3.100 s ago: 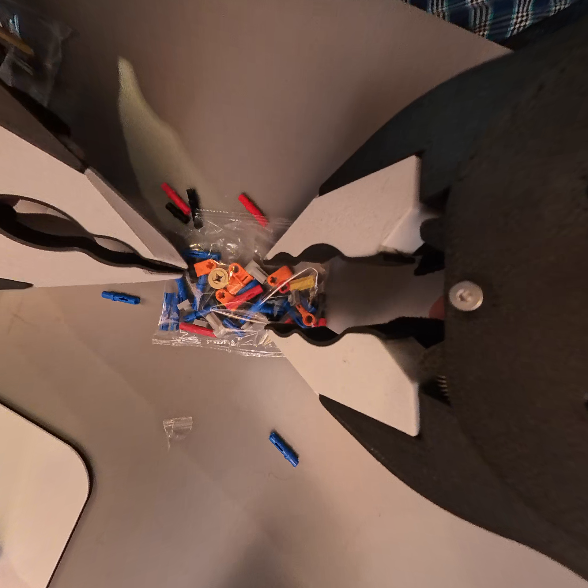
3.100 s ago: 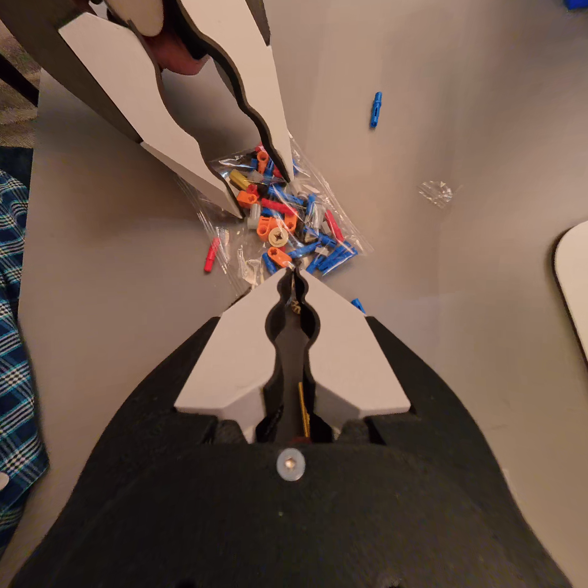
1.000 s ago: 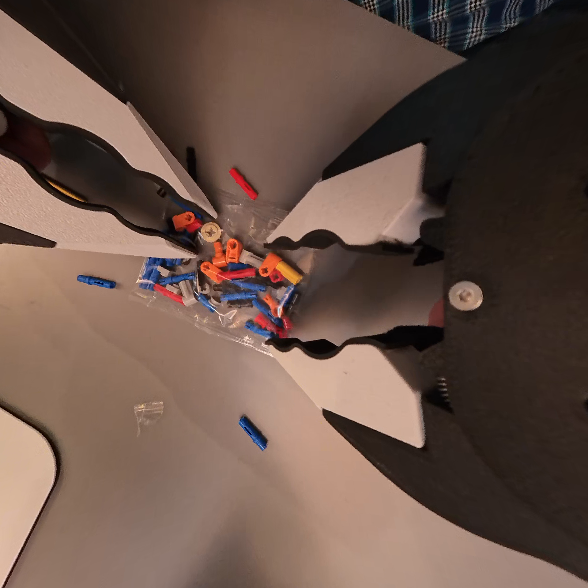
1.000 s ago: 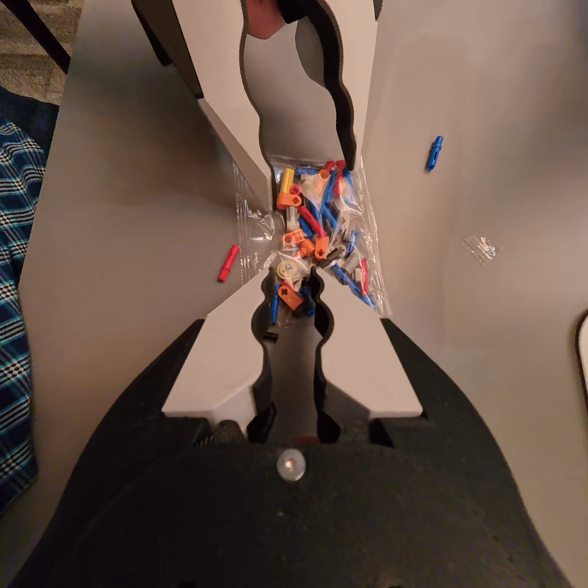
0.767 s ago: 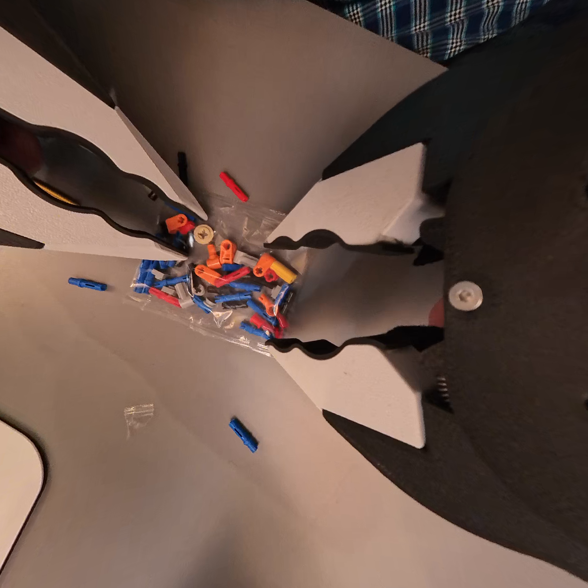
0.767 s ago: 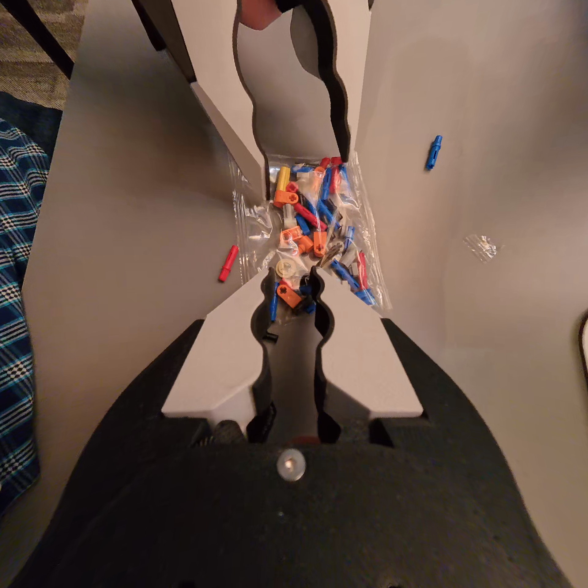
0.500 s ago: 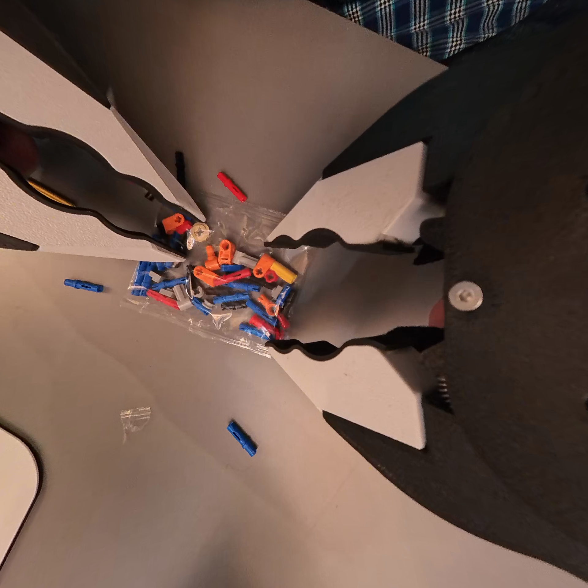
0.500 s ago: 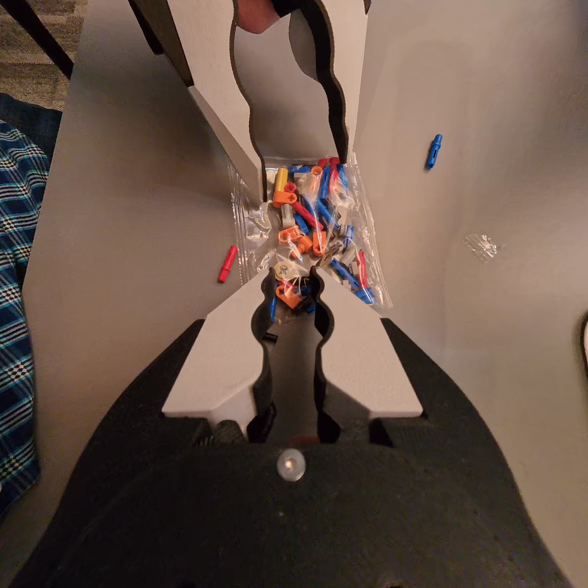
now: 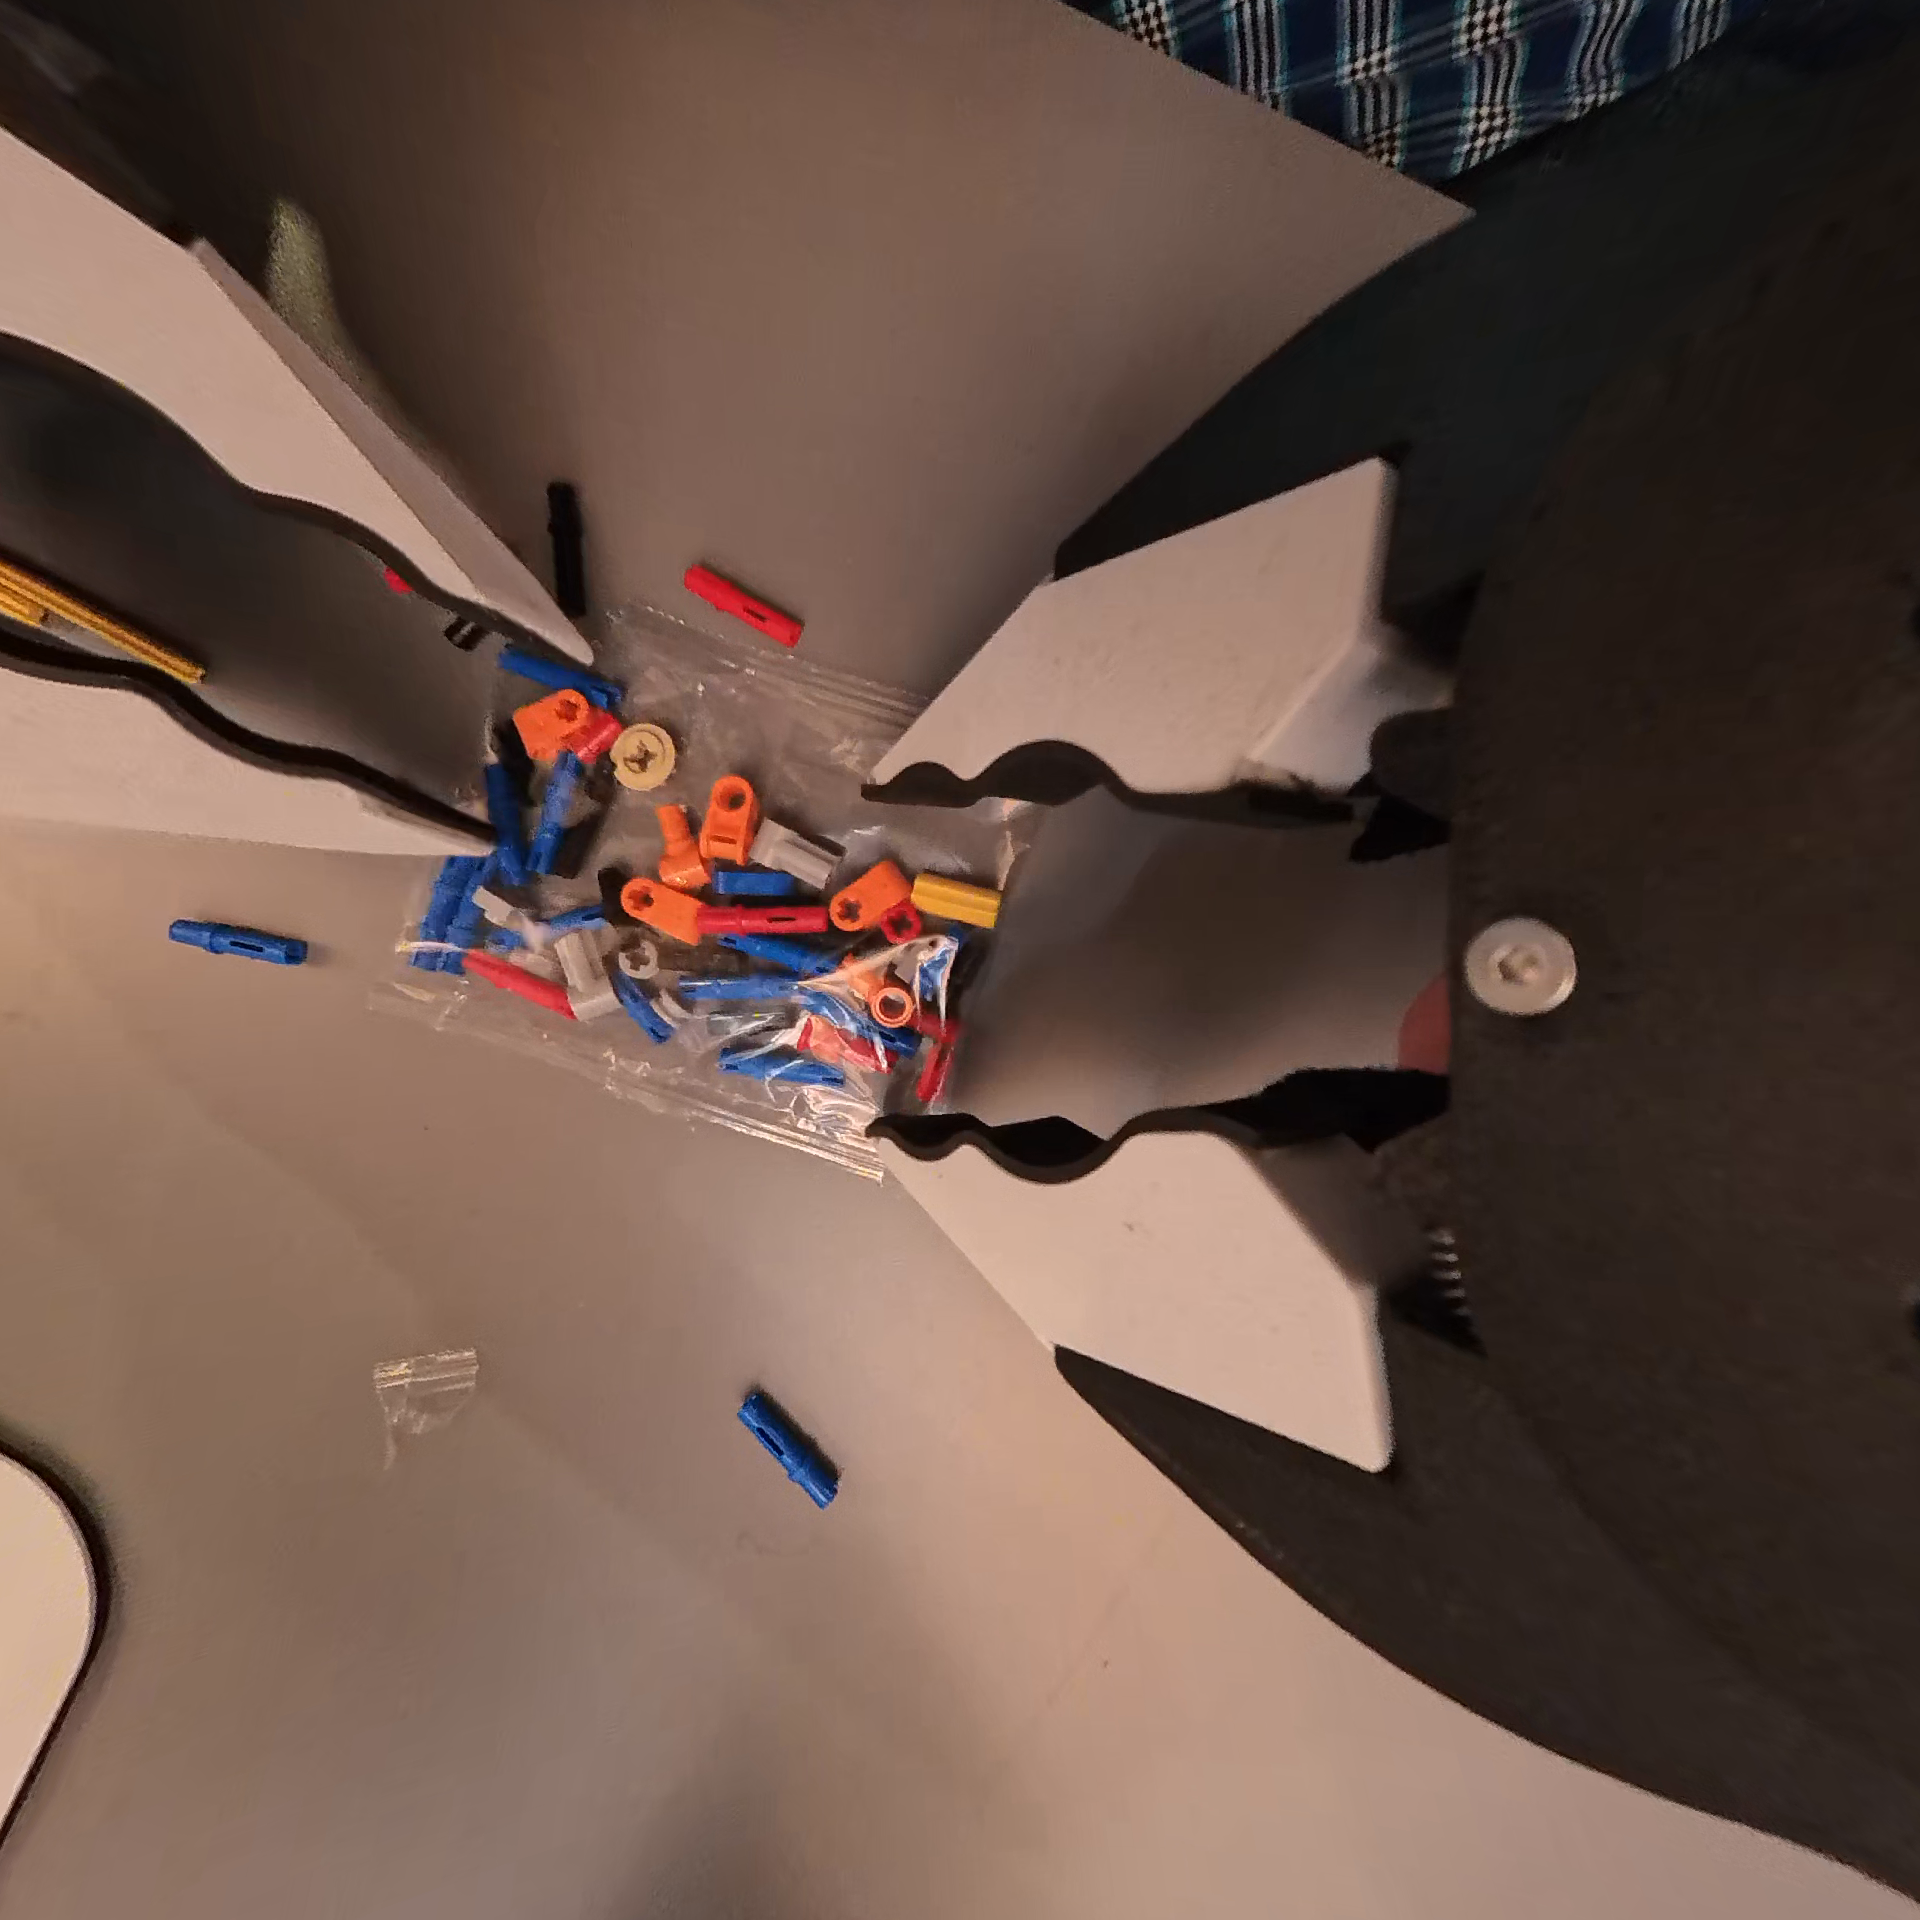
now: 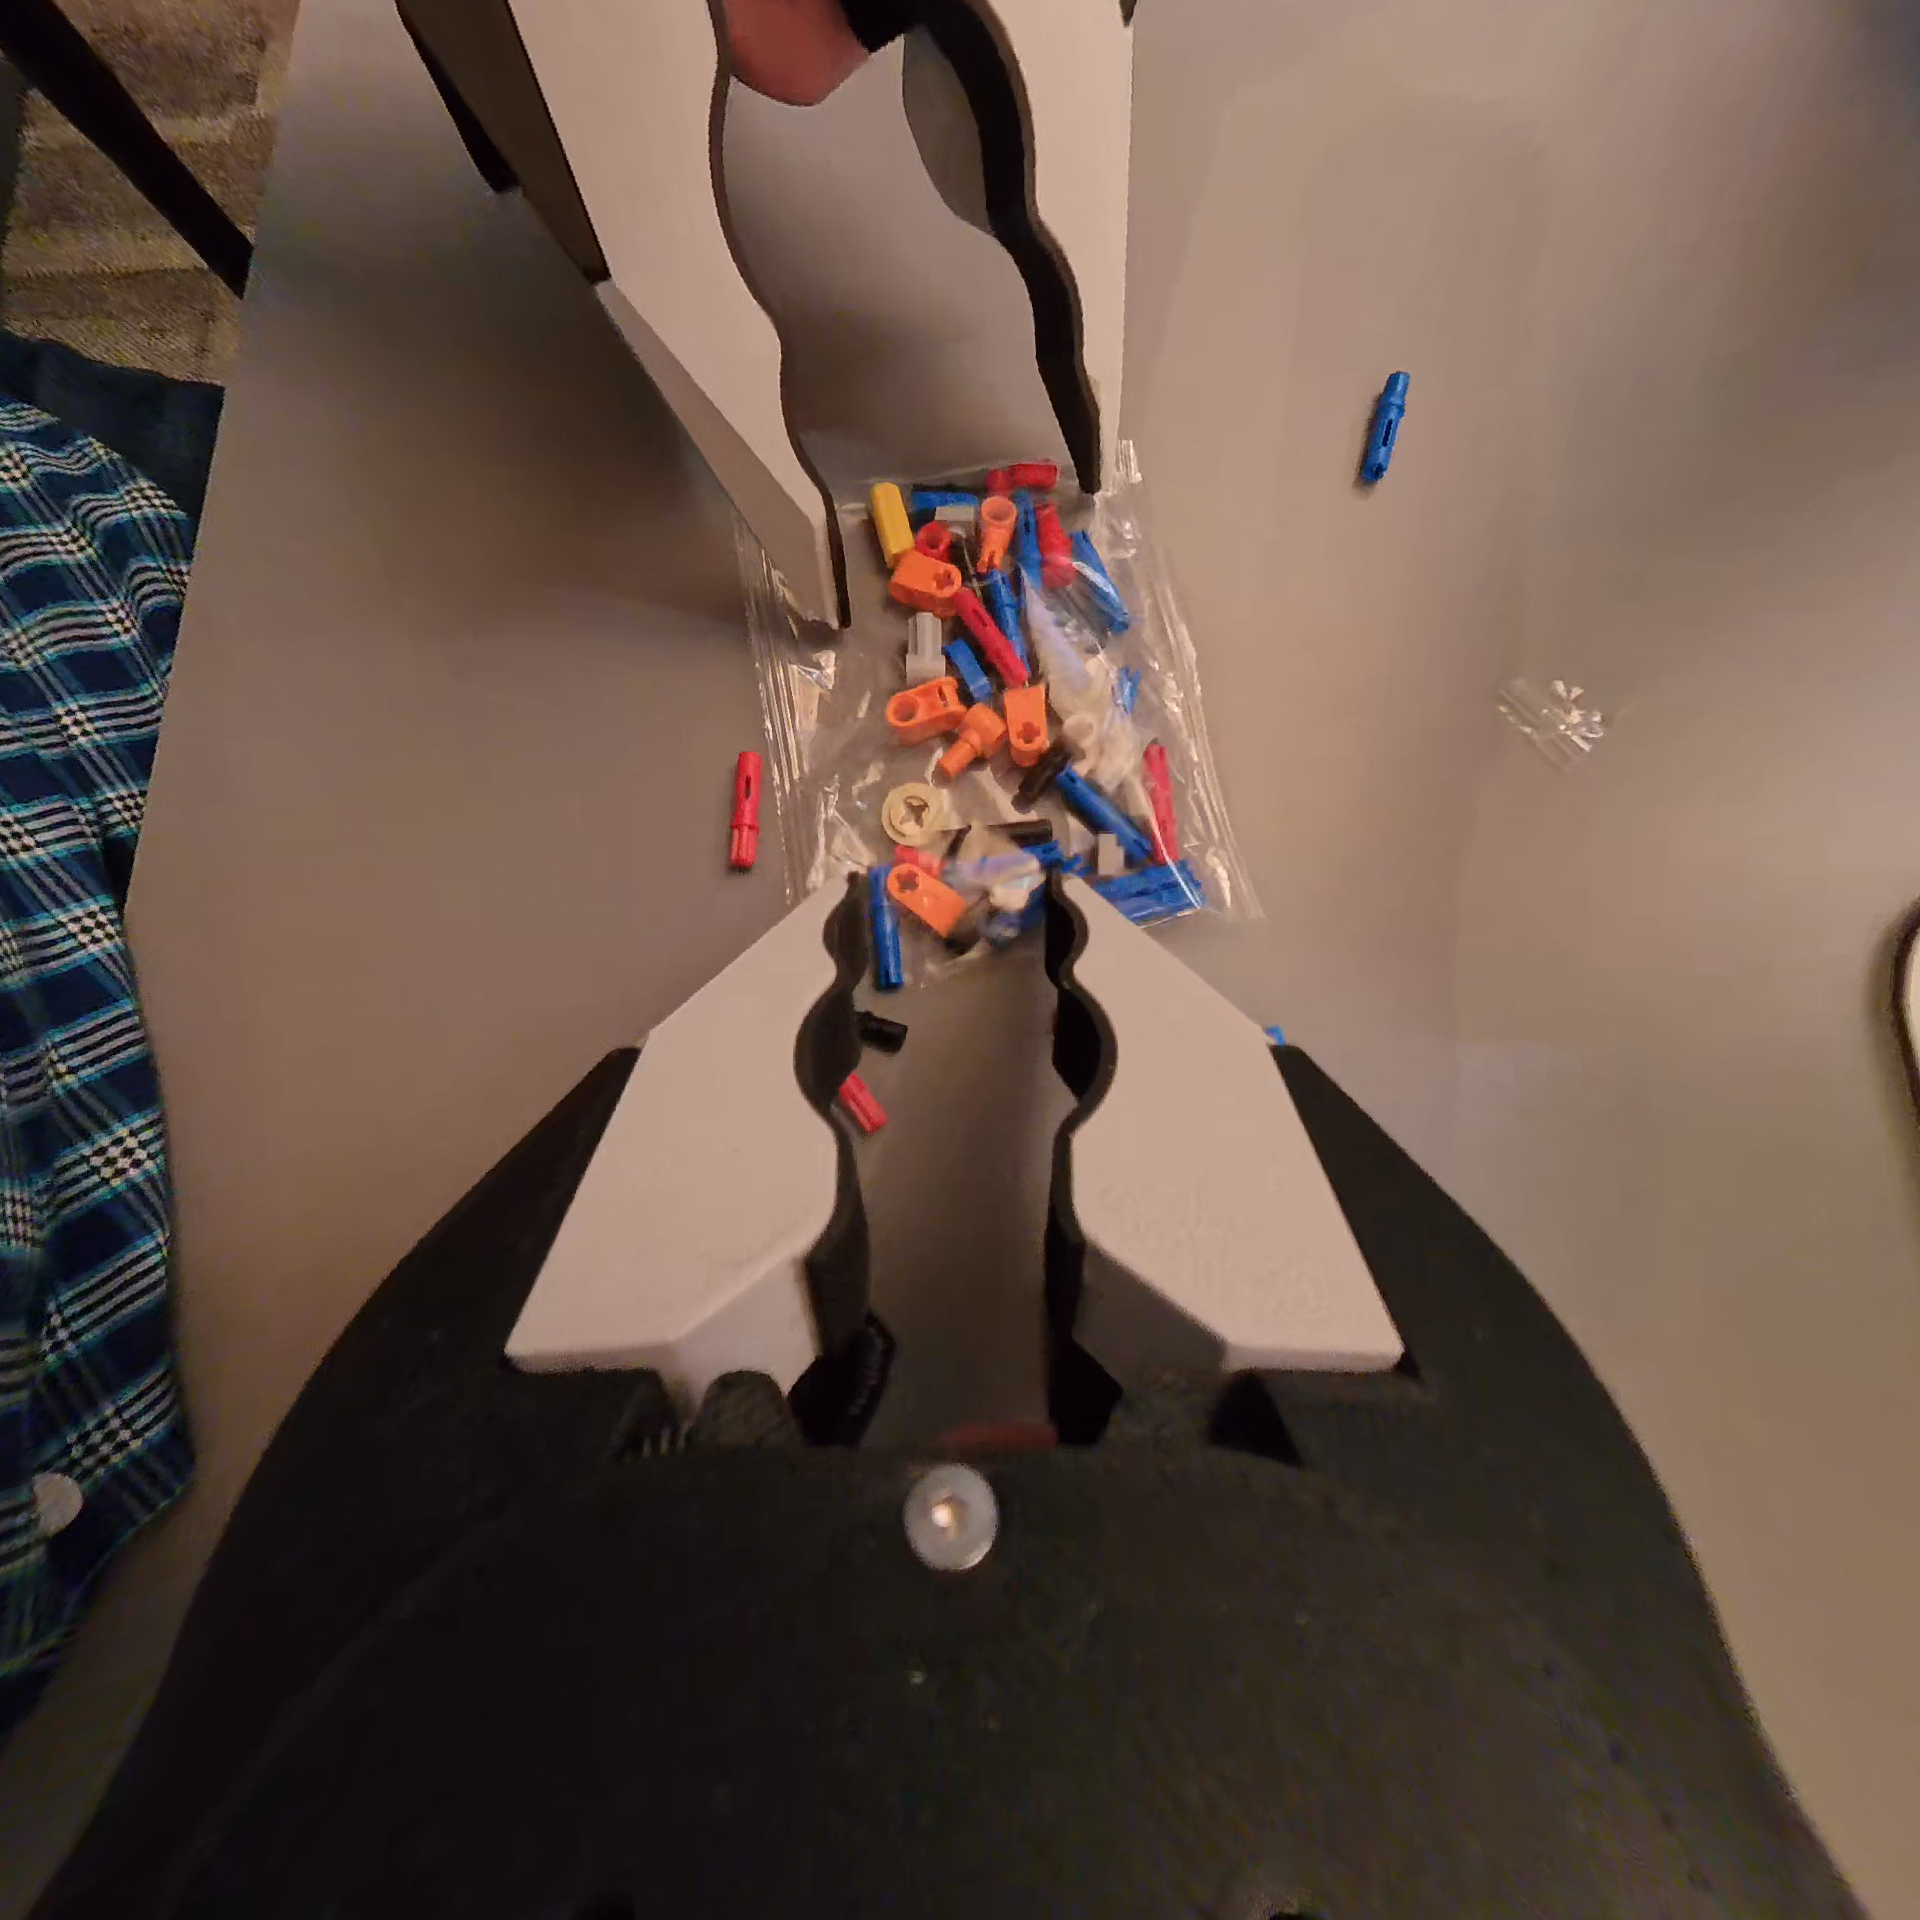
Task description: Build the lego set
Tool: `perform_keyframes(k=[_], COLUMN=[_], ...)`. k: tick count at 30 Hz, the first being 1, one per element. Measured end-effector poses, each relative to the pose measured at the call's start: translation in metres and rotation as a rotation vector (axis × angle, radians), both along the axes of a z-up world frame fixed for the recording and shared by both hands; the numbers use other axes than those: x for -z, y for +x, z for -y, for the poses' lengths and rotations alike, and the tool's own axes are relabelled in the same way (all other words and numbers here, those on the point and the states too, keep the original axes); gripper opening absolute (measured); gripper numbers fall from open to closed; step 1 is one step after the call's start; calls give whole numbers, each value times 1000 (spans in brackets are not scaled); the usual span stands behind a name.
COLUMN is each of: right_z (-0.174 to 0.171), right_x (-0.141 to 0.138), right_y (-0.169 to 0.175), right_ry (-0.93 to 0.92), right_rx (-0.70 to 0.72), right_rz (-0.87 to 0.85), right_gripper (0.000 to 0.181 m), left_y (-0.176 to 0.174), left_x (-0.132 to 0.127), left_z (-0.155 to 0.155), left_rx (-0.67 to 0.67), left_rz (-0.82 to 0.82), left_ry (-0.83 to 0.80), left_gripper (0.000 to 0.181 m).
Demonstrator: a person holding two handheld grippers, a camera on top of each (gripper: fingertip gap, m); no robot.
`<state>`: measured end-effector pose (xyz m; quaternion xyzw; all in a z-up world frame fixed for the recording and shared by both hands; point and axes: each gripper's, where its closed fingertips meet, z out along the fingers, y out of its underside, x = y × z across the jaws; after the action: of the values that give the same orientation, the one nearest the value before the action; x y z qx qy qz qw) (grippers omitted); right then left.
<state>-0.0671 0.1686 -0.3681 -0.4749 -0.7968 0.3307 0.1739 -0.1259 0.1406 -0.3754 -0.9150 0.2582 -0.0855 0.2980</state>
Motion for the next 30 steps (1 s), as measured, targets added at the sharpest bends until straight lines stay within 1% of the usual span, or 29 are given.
perform_keyframes(k=[30], right_z=[-3], right_x=[1], right_y=[4], right_ry=[-12], right_rx=[17], right_rz=[10], right_gripper=[31], left_y=[0], left_x=[2], left_z=[0], left_rx=[4], left_rz=[-4], left_ry=[-2], left_gripper=[58])
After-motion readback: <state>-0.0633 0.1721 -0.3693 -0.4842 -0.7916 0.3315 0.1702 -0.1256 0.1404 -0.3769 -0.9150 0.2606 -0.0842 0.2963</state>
